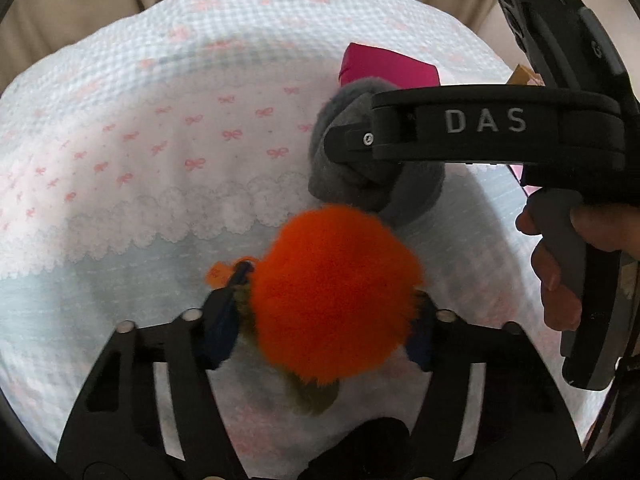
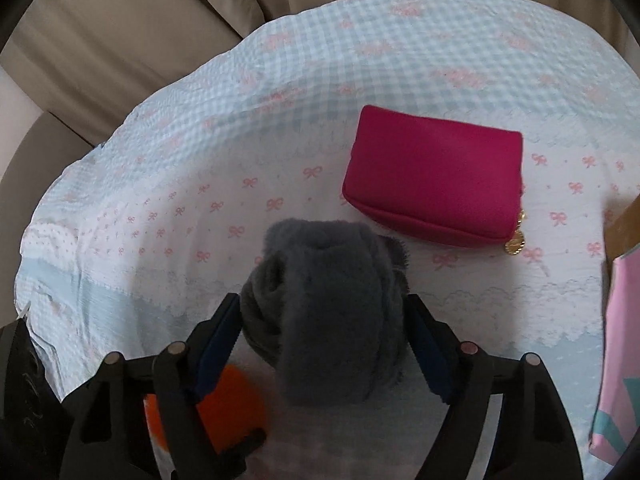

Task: Organize soft objects
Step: 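Grasp the orange pompom with left tool while right tool grasps the grey fuzzy cloth, then carry the orange pompom and grey cloth over the cardboard box with both tools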

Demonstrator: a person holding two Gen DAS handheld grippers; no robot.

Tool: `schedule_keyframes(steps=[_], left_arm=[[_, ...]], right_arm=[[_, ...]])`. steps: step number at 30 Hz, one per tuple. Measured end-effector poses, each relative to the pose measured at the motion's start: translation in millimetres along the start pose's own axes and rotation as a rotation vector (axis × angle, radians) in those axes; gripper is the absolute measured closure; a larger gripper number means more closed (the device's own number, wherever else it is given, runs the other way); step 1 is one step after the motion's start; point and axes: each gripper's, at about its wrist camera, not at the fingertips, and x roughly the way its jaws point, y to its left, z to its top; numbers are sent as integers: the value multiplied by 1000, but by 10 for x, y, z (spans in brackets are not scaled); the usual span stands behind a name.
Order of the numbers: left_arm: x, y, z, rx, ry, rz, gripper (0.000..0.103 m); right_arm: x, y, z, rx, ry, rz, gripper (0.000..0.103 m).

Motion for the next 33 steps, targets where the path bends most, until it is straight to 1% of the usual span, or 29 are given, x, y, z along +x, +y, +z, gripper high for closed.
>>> schedule_keyframes(steps=[1, 2, 4, 7, 11, 15, 19, 26, 28, 33], left_arm=[[-1, -6, 2, 4, 1, 0, 52], [1, -15, 6, 8, 4, 3, 54], [5, -17, 13, 16, 7, 3, 59], [7, -8, 27, 15, 13, -3, 64], [-44, 17, 43, 6, 13, -5, 65], [-122, 16, 81, 0, 9, -4, 66], [-284, 25, 130, -11, -3, 3, 66], [-801, -62, 381, -11, -72, 17, 66], [-1004, -110, 476, -8, -99, 17, 66], [-1604, -344, 710, 6, -174, 14, 66]], right_arm=[[14, 11, 3, 0, 3, 1, 26], [30, 17, 8, 0, 7, 2, 27], [35, 12, 15, 5, 12, 8, 34], [34, 14, 25, 14, 10, 15, 38], [18, 20, 30, 28, 17, 12, 42], [-65, 32, 39, 37, 6, 11, 47], [-244, 75, 80, 40, -22, 10, 48], [-836, 197, 211, 38, -89, 5, 48], [-1059, 235, 244, 39, -111, 2, 48], [-1771, 343, 324, 39, -186, -7, 48]])
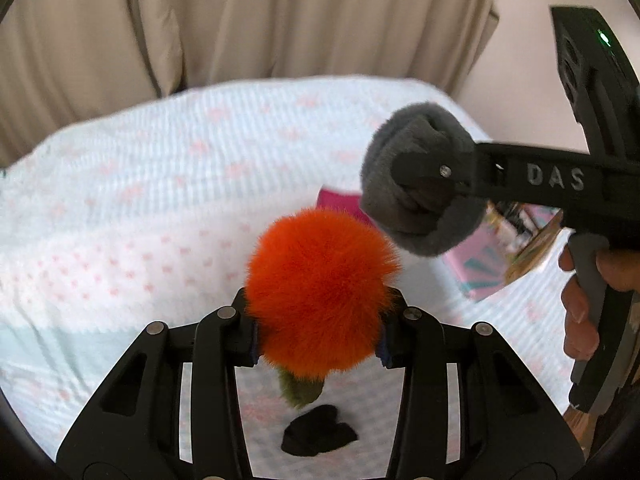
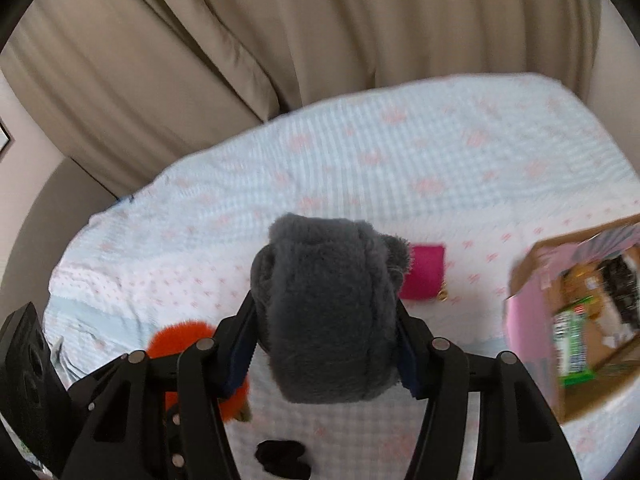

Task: Organize soft objects
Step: 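Carry the orange pompom and grey cloth over the cardboard box with both tools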

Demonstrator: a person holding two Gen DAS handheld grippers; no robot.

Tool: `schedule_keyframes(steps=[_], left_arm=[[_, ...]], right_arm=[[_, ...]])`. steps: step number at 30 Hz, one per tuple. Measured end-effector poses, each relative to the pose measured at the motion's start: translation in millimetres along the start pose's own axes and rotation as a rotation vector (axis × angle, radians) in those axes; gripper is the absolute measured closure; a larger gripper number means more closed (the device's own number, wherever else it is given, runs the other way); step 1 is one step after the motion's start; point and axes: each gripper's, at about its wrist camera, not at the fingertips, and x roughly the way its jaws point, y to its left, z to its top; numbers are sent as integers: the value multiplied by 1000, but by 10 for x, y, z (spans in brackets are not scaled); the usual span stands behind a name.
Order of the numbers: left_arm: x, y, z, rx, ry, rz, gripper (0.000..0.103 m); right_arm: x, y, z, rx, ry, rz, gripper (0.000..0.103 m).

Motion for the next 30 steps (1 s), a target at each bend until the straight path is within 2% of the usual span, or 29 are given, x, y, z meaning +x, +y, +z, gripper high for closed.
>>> schedule_keyframes(steps=[7, 15, 22, 30], left_arm=[[-618, -372, 400, 22, -70, -13, 66], [-1042, -1126, 732, 19, -130, 1, 66], [-1065, -1941, 921, -70, -148, 24, 66], [-591, -2944, 1134, -116, -92, 35, 66]], right_arm=[[-895, 12, 163, 17, -111, -7, 48], [-1778, -428, 219, 11, -180, -19, 48], [-2282, -1251, 267, -11, -142, -32, 48], [-2494, -2278, 287, -23, -49, -76, 48]])
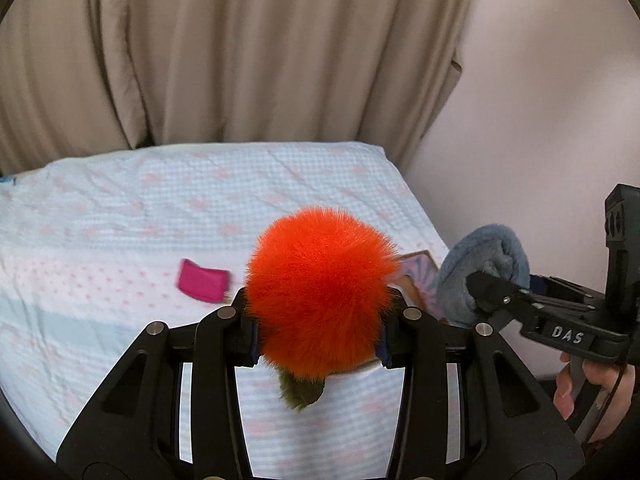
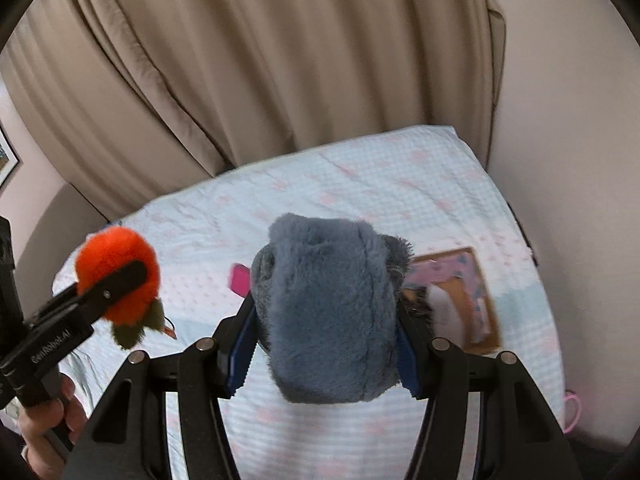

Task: Organize soft objects
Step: 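Carry the orange pompom and grey cloth over the cardboard box with both tools, then open both tools to drop pompom and grey cloth into the box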

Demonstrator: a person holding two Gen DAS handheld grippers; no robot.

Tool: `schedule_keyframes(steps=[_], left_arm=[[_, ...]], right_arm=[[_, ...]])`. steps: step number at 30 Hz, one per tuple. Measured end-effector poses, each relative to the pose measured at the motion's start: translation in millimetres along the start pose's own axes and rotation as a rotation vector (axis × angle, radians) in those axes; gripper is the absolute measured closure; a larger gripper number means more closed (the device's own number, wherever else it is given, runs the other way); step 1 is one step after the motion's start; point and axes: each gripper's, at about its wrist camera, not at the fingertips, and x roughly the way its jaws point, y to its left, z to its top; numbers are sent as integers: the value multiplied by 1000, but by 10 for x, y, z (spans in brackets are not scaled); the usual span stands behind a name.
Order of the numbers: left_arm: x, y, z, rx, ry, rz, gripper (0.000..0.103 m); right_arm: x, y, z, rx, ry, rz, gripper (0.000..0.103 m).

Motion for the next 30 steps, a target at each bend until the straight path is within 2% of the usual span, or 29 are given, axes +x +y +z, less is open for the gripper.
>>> schedule_keyframes(steps=[8, 14, 20, 24, 30], left_arm=[[721, -542, -129, -8, 127, -14, 66], [1414, -749, -264, -17, 237, -14, 66], [2024, -727, -411, -37, 352, 10, 66], [2435, -653, -582, -73, 458, 20, 66], [2784, -610, -789, -91, 573, 36, 66]], right_arm=[[251, -736, 53, 8, 76, -41, 48], [691, -1134, 105, 36, 140, -60, 48], [1189, -1428, 102, 81, 211, -59, 48], [1495, -1561, 84, 119, 271, -79, 48], [1821, -1695, 55, 170, 349, -94, 47]])
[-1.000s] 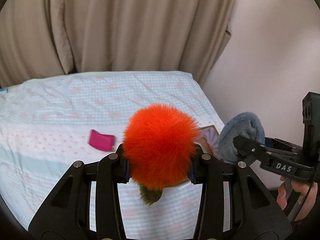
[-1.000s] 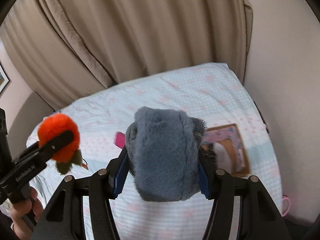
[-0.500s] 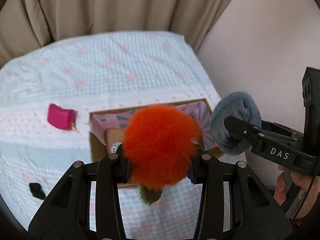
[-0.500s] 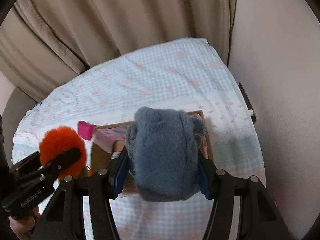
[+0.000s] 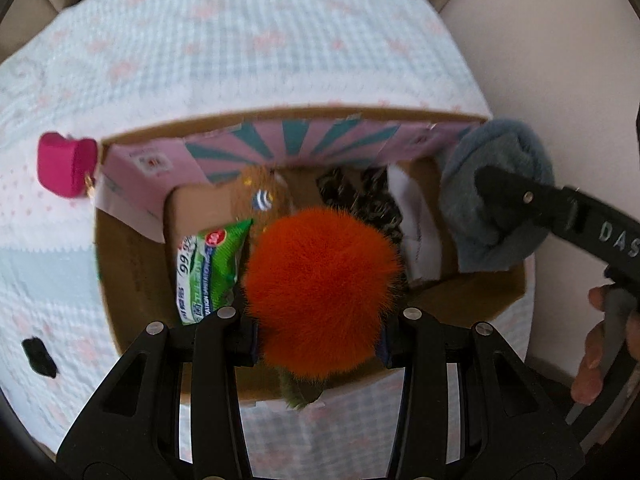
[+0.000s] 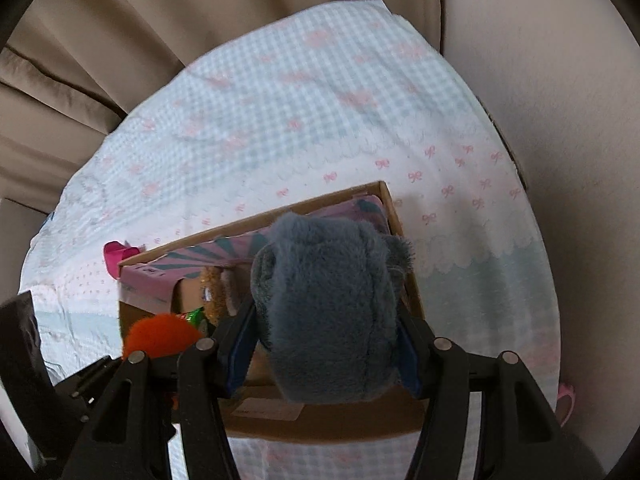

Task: Organize soft objects
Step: 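Open both tools to drop pompom and grey cloth into the box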

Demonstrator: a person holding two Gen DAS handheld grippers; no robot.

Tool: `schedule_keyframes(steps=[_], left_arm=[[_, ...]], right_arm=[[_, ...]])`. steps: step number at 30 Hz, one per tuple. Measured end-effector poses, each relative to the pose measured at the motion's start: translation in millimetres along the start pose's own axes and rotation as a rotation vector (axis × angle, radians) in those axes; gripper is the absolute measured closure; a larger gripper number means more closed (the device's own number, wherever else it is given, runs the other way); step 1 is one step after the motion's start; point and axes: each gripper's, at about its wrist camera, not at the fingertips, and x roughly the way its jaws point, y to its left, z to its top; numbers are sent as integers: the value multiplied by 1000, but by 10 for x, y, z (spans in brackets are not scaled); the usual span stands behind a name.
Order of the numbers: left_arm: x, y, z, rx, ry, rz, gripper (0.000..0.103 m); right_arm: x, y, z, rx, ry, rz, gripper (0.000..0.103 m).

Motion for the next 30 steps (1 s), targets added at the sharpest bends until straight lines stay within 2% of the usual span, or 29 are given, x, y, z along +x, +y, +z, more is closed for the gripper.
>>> schedule_keyframes(steps=[3, 5, 6, 7, 8, 10, 11, 18, 30], left_arm=[[71, 31, 22, -7, 26, 11, 66], [78, 25, 39, -8, 32, 10, 61], [60, 17, 49, -3, 33, 8, 46], [37, 12, 61, 3, 34, 14, 16], [39, 6, 80, 15, 33, 42, 2], [44, -5, 96, 47, 25, 93, 0], [54, 2, 93, 62, 33, 100, 0], [-37, 72, 98, 40, 19, 85, 0], [-450, 73, 41, 30, -53, 62, 0]], right_arm=[[82, -20, 36, 10, 18, -8, 46], [113, -17, 57, 13, 26, -6, 45], [127, -12, 66, 13, 29, -2, 41], [151, -3, 79, 9, 37, 2, 36], [180, 12, 94, 6, 43, 5, 32], [212, 25, 111, 3, 52, 11, 2], [213, 36, 102, 1, 53, 14, 0], [218, 57, 63, -2, 36, 42, 0], [-61, 175, 31, -13, -23, 17, 0]])
